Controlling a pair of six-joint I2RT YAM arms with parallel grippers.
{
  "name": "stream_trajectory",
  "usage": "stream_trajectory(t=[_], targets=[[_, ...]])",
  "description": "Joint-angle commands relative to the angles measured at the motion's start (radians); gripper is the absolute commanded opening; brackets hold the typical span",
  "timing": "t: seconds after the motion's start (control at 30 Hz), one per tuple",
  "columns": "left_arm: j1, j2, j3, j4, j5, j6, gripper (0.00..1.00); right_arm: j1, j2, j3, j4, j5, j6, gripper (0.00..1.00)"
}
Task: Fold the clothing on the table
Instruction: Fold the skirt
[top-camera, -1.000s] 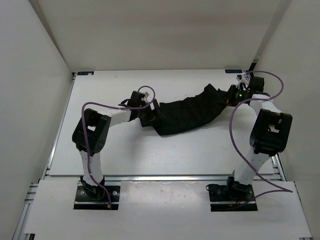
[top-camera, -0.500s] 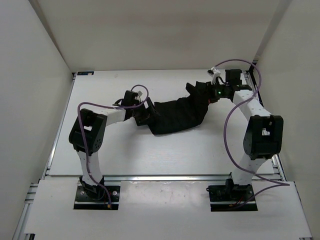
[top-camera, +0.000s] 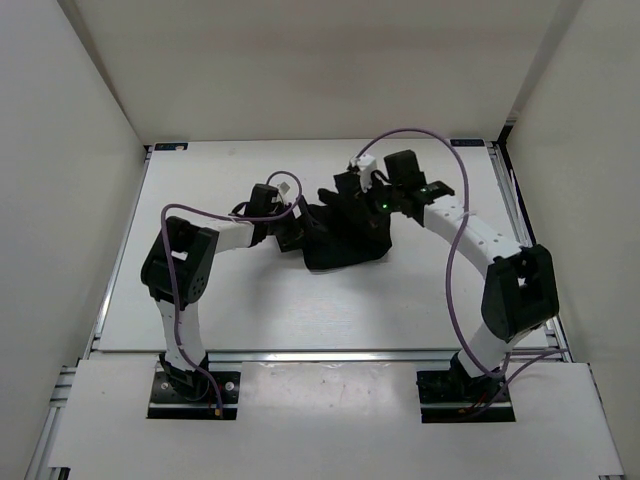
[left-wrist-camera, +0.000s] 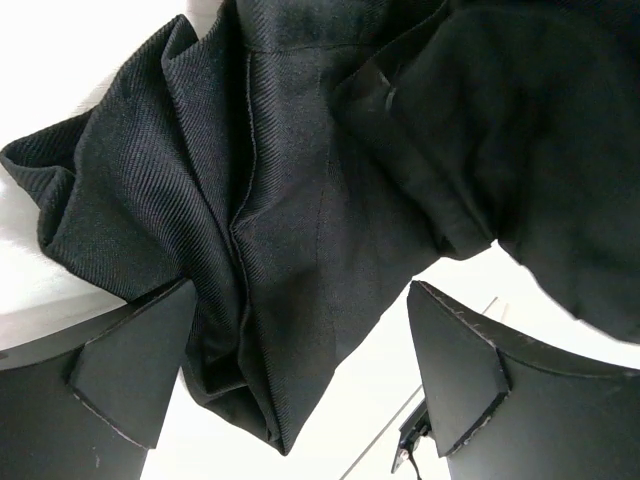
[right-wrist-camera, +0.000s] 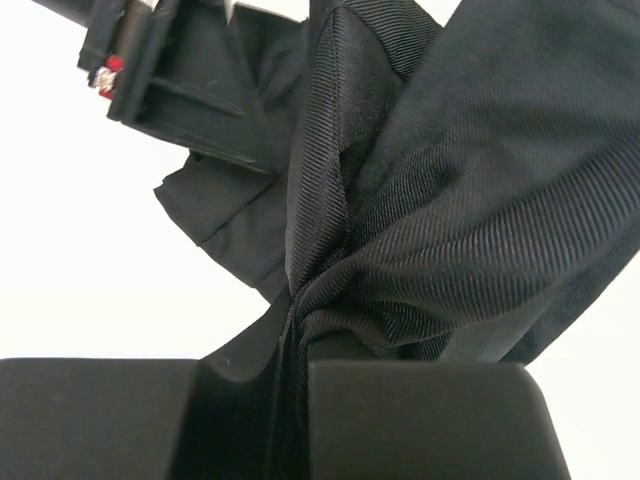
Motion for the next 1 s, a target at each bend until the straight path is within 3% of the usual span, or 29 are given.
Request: stream_trajectory(t=[0.0, 0.3, 0.43, 0.63, 0.67, 0.77, 0.9, 0.97], targets=[[-0.011, 0.025, -0.043, -0.020, 0.004, 0.008, 0.99, 0.055, -0.052, -0.022, 0.076, 0.173, -0.042, 0.00], [-0.025, 0.002, -0.074, 0.001, 0.006, -0.013, 0.99, 0.185, 0.009, -0.025, 0.133, 0.441, -0.074, 0.00], [0.005, -0.125, -0.147, 0.006, -0.058, -0.053, 0.98, 0.242, 0.019, -0.067, 0.180, 0.508, -0.126, 0.00], [0.178, -0.424, -0.403, 0.101, -0.151, -0.209, 0.99, 0.302, 0.058, -0.113, 0.159, 0.402, -0.203, 0.00], [0.217, -0.453, -0.417, 0.093, -0.146, -0.206, 0.98, 0.319, 0.060, -0.138, 0.138, 0.349, -0.223, 0.05], [0.293, -0.499, -0.430, 0.058, -0.131, -0.193, 0.99, 0.320, 0.052, -0.163, 0.056, 0.205, -0.264, 0.55], [0.337, -0.510, -0.462, 0.052, -0.106, -0.179, 0.98, 0.282, 0.003, -0.124, -0.051, 0.019, -0.289, 0.66], [0.330, -0.512, -0.476, 0.066, -0.114, -0.189, 0.98, 0.241, -0.065, -0.076, -0.090, -0.153, -0.275, 0.73]])
